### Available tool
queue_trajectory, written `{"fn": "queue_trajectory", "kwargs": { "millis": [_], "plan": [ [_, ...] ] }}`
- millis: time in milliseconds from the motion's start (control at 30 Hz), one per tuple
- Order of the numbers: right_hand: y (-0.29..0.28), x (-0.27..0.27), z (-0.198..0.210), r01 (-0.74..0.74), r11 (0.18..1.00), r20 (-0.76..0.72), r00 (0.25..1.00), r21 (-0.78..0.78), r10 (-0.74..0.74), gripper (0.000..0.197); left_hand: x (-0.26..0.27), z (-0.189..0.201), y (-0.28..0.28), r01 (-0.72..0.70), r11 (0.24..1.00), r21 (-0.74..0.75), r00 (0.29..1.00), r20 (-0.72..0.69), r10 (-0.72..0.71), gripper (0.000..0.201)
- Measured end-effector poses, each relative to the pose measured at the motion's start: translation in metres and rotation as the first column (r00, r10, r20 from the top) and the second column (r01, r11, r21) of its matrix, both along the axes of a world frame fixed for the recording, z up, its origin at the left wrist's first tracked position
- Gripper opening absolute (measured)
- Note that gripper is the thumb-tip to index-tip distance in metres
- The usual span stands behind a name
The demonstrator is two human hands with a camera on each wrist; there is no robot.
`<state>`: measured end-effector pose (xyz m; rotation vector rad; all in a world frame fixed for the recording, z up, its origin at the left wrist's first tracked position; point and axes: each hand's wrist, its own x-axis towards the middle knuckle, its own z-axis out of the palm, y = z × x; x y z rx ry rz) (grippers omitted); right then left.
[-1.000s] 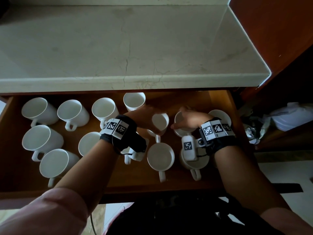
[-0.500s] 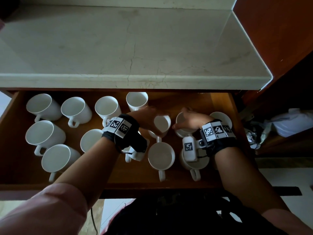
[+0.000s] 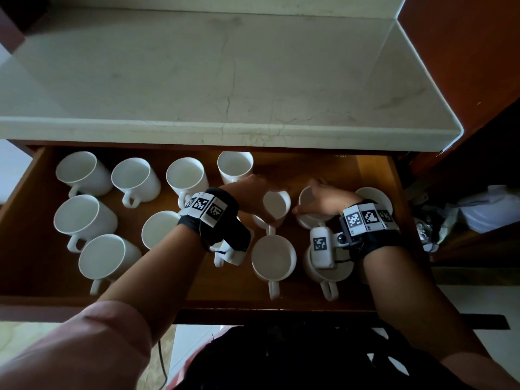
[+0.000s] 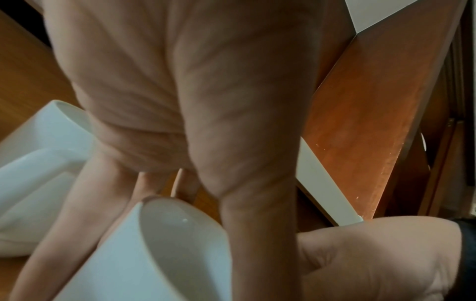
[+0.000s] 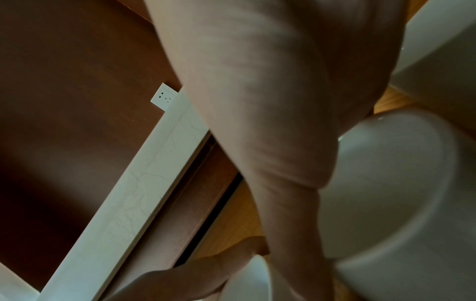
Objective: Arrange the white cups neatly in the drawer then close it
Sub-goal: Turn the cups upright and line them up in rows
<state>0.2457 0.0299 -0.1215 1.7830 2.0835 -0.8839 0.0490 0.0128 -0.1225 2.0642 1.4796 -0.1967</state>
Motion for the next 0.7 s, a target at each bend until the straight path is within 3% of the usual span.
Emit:
{"fn": "queue_trajectory", "kwargs": {
  "millis": [400, 533, 700],
  "plan": [
    [0.0, 0.001, -0.004, 0.017, 1.0, -0.007, 1.0, 0.014, -0.017, 0.079, -0.001, 0.005, -0.002, 0.013, 1.0, -0.012, 0.999, -0.029, -0.014, 0.093],
    [0.001, -0.003, -0.003, 0.03, 0.999, 0.03, 0.999, 0.02, -0.031, 0.082, -0.008, 0.018, 0.0, 0.033, 0.999, 0.039, 0.996, 0.082, -0.036, 0.085],
    [0.0, -0.006, 0.001, 0.066, 0.996, -0.192, 0.98, 0.067, -0.052, 0.061, -0.03, 0.042, -0.002, 0.044, 0.998, 0.039, 0.991, 0.122, -0.049, 0.073]
  ]
}}
